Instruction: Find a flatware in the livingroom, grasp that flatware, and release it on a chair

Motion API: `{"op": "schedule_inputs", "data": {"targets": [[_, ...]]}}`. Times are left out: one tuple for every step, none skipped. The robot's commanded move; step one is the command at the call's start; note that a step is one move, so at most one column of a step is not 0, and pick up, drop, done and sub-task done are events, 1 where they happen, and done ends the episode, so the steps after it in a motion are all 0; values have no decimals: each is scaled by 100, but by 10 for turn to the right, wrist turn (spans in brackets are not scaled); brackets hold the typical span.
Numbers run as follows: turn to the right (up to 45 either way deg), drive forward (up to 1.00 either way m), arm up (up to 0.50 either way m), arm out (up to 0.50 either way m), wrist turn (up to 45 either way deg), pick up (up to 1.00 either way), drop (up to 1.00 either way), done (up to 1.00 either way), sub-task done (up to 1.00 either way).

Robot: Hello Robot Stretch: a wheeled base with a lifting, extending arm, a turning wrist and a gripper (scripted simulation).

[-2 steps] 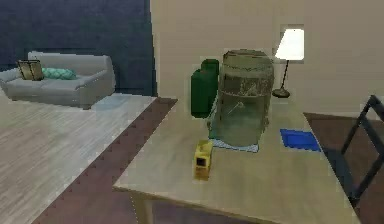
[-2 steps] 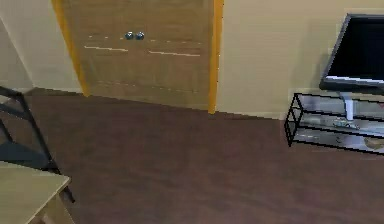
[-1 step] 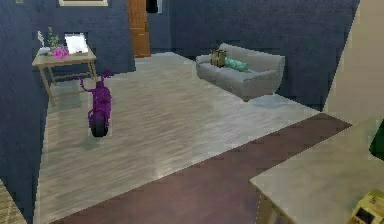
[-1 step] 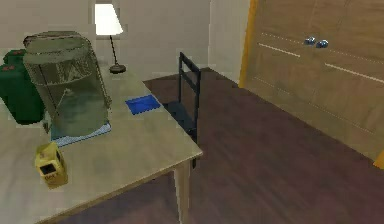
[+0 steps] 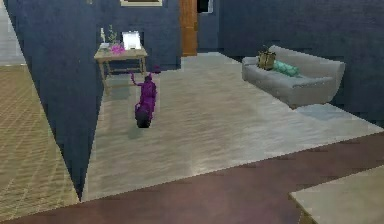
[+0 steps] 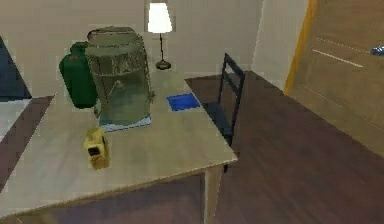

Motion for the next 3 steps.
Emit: {"op": "schedule_inputs", "data": {"targets": [[450, 0, 0, 0, 0, 0, 0, 0, 0], [360, 0, 0, 0, 0, 0, 0, 0, 0], [0, 30, 0, 0, 0, 0, 0, 0, 0]]}}
